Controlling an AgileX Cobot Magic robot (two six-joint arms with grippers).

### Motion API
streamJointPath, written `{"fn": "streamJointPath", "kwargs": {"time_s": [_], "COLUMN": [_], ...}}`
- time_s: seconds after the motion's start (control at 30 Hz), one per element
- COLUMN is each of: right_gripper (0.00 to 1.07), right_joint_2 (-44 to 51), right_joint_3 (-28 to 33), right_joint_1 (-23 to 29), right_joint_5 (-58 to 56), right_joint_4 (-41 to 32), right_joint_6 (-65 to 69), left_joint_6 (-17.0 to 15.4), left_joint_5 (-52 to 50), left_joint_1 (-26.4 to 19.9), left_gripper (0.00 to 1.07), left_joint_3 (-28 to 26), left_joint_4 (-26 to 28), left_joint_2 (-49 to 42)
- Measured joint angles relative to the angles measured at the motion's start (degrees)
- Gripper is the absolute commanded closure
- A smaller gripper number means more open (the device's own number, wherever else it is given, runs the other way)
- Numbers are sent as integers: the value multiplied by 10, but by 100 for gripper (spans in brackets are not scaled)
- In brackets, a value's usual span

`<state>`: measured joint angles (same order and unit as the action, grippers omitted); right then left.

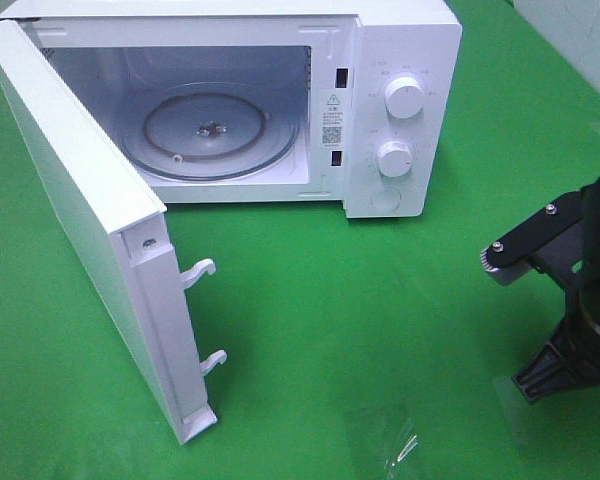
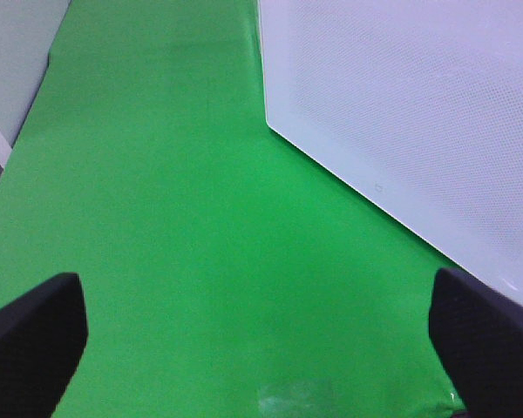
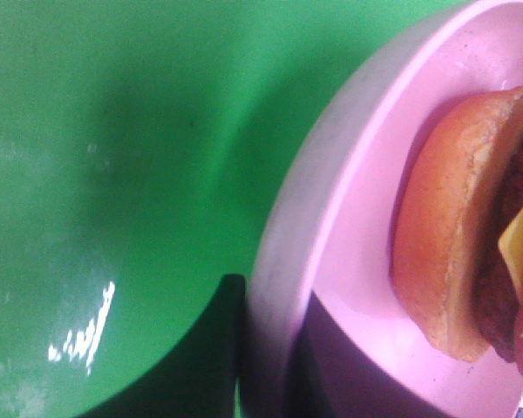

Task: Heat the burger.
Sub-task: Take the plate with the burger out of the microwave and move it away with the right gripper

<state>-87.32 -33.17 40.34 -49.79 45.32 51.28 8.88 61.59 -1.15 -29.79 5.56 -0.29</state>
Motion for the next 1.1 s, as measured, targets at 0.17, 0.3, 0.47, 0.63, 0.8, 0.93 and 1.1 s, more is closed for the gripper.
{"fn": "streamJointPath", "kwargs": {"time_s": [0.17,0.3,0.47,0.63,0.8,0.93,1.1], "right_gripper": [105,105,104,104,104,104,104], "right_joint_2": [-60,-73,-73,-73,-73,-73,-74], "right_joint_3": [-23,-26,-26,-26,-27,-27,-27], "right_joint_1": [-2,-2,-2,-6,-48,-70,-88], "right_joint_5": [7,14,17,28,41,44,58], "right_joint_4": [23,26,26,26,28,39,46], "right_joint_6": [17,19,26,26,32,42,47], "left_joint_6": [0,0,0,0,0,0,0], "left_joint_5": [0,0,0,0,0,0,0], "left_joint_1": [0,0,0,0,0,0,0], "left_gripper": [7,7,7,7,7,7,7], "left_joint_3": [0,0,0,0,0,0,0], "left_joint_4": [0,0,0,0,0,0,0], "left_joint_2": [0,0,0,0,0,0,0]}}
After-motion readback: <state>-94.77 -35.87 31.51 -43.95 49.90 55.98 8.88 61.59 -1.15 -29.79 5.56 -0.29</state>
